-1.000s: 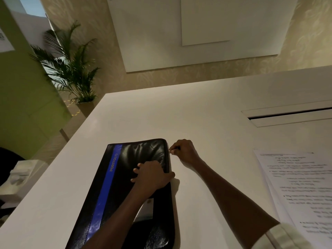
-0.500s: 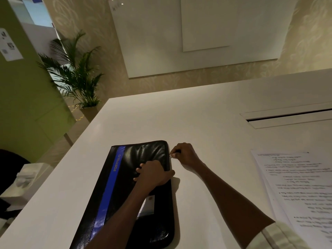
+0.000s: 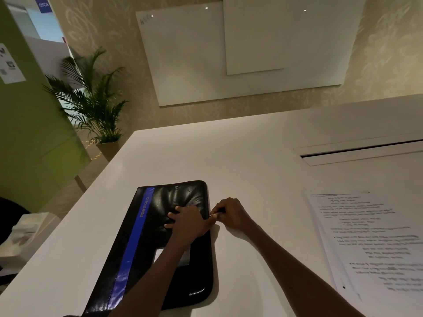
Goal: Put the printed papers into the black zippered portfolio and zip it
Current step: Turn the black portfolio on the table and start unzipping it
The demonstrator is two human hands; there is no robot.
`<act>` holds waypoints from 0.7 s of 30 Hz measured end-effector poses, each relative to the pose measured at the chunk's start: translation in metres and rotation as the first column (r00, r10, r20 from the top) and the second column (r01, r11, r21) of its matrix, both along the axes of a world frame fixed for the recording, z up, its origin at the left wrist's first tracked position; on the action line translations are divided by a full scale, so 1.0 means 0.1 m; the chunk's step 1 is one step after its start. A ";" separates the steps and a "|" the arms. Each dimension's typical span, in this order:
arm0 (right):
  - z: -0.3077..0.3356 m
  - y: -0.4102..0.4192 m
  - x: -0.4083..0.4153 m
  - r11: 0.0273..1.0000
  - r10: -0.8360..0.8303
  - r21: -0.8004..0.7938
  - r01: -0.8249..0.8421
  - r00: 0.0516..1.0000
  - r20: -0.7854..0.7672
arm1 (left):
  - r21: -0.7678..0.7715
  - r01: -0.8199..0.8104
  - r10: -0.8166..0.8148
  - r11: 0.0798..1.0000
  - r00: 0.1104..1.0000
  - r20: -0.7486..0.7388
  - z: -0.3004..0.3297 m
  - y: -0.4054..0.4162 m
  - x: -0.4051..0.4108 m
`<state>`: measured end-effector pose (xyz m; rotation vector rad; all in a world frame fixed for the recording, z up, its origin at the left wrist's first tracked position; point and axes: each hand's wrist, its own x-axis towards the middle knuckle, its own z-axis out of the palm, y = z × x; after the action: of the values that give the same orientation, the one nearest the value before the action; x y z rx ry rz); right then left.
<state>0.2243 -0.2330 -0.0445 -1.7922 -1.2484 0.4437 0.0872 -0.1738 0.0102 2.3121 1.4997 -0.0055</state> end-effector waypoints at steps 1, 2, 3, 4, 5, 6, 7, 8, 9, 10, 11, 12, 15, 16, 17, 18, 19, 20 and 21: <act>-0.01 -0.01 -0.02 1.000 -0.018 0.000 0.018 1.000 -0.002 | 0.020 0.014 -0.014 1.000 1.000 0.012 -0.01 -0.01 -0.02; -0.02 -0.02 -0.03 0.999 -0.034 0.001 0.034 0.999 -0.005 | 0.041 0.037 -0.038 0.999 0.999 0.026 -0.04 -0.02 -0.05; -0.03 -0.02 -0.04 0.999 -0.044 0.004 0.044 0.999 -0.006 | 0.059 0.061 -0.063 0.996 0.997 0.034 -0.07 -0.05 -0.10; -0.03 -0.02 -0.05 0.999 -0.047 0.007 0.047 0.999 -0.005 | 0.071 0.077 -0.079 0.994 0.996 0.027 -0.10 -0.10 -0.17; -0.03 -0.03 -0.05 0.999 -0.047 0.009 0.047 0.999 -0.001 | 0.073 0.078 -0.078 0.994 0.997 -0.002 -0.13 -0.17 -0.24; -0.01 -0.04 -0.05 0.999 -0.050 0.007 0.050 0.999 0.002 | 0.066 0.061 -0.058 0.996 0.997 -0.047 -0.17 -0.25 -0.31; 0.00 -0.05 -0.06 0.999 -0.053 0.005 0.053 0.999 0.006 | 0.056 0.039 -0.034 0.998 0.995 -0.095 -0.20 -0.34 -0.39; 0.01 -0.05 -0.07 0.998 -0.057 0.004 0.057 0.998 0.010 | 0.048 0.025 -0.018 0.999 0.991 -0.130 -0.22 -0.42 -0.46; 0.01 -0.06 -0.07 0.998 -0.058 0.005 0.058 0.998 0.016 | 0.049 0.022 -0.014 0.999 0.989 -0.145 -0.24 -0.48 -0.51; 0.01 -0.06 -0.08 0.998 -0.056 0.005 0.056 0.998 0.024 | 0.061 0.027 -0.018 0.998 0.990 -0.142 -0.25 -0.52 -0.55; 0.01 -0.06 -0.08 0.999 -0.054 0.006 0.053 0.998 0.032 | 0.083 0.036 -0.025 0.996 0.991 -0.130 -0.25 -0.55 -0.59; 0.02 -0.06 -0.09 0.999 -0.051 0.006 0.051 0.998 0.037 | 0.109 0.046 -0.033 0.993 0.992 -0.118 -0.25 -0.56 -0.61; 0.05 -0.12 -0.11 1.000 -0.025 0.014 0.024 0.998 0.050 | 0.171 0.058 -0.040 0.984 0.994 -0.105 -0.30 -0.59 -0.62; 0.06 -0.15 -0.12 1.000 -0.015 0.017 0.014 0.998 0.063 | 0.179 0.059 -0.042 0.982 0.994 -0.100 -0.30 -0.60 -0.62; 0.07 -0.18 -0.13 1.000 -0.002 0.021 0.000 0.997 0.072 | 0.180 0.062 -0.046 0.982 0.994 -0.094 -0.30 -0.61 -0.63; 0.08 -0.21 -0.14 1.000 0.013 0.024 -0.014 0.997 0.074 | 0.179 0.066 -0.050 0.982 0.995 -0.089 -0.30 -0.61 -0.63; 0.09 -0.25 -0.16 0.999 0.030 0.026 -0.032 0.997 0.073 | 0.177 0.068 -0.053 0.982 0.995 -0.084 -0.30 -0.61 -0.64; 0.11 -0.29 -0.17 0.998 0.052 0.024 -0.054 0.996 0.074 | 0.175 0.067 -0.054 0.982 0.995 -0.081 -0.29 -0.61 -0.64; 0.12 -0.34 -0.19 0.996 0.080 0.022 -0.082 0.994 0.077 | 0.174 0.066 -0.052 0.982 0.995 -0.080 -0.29 -0.61 -0.64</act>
<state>0.2055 -0.2670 -0.0326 -1.7562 -1.3777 0.4070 0.0236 -0.2352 -0.0189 2.5224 1.5228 0.0256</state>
